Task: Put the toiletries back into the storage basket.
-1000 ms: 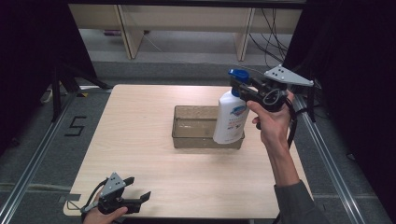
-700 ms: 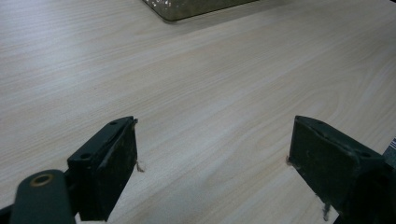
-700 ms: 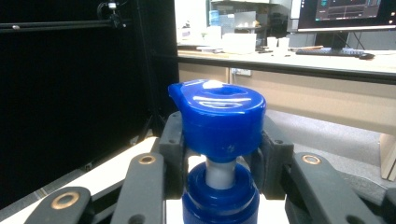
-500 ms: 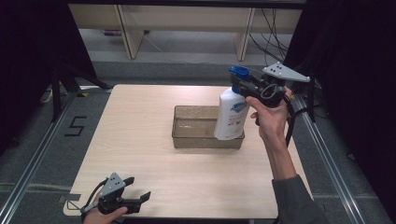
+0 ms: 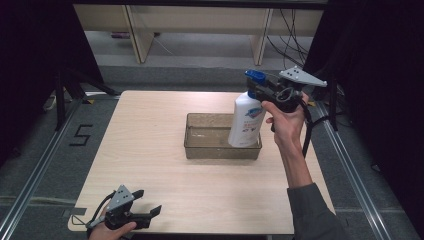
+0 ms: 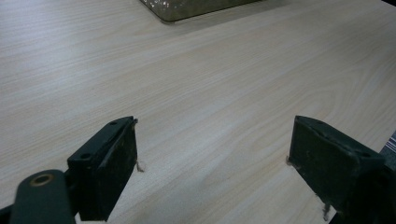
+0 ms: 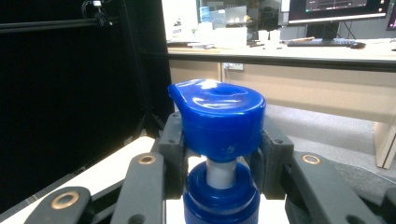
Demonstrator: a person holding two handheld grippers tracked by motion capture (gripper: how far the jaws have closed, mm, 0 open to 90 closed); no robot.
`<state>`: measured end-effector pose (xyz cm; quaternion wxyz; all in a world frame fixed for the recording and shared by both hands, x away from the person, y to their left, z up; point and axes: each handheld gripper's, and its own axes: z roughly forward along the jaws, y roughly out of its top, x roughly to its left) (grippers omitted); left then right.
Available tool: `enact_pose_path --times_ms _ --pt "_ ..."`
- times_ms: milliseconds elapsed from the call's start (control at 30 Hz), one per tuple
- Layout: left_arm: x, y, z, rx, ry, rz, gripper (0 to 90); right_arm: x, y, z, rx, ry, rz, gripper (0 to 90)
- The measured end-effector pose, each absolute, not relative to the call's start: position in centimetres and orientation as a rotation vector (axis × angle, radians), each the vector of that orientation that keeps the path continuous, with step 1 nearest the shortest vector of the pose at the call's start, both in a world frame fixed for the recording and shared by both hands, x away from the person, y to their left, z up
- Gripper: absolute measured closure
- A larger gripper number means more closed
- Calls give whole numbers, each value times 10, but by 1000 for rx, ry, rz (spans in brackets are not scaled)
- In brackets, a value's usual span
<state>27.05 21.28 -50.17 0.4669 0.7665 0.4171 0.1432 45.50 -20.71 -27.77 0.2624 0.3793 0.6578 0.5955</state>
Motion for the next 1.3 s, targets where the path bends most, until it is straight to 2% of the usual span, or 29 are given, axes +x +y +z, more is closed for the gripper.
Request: enact_pose_path --times_ms 1300 --pt "269 212 -501 1870 1013 345 148 466 -213 -323 1091 1806 1586 613"
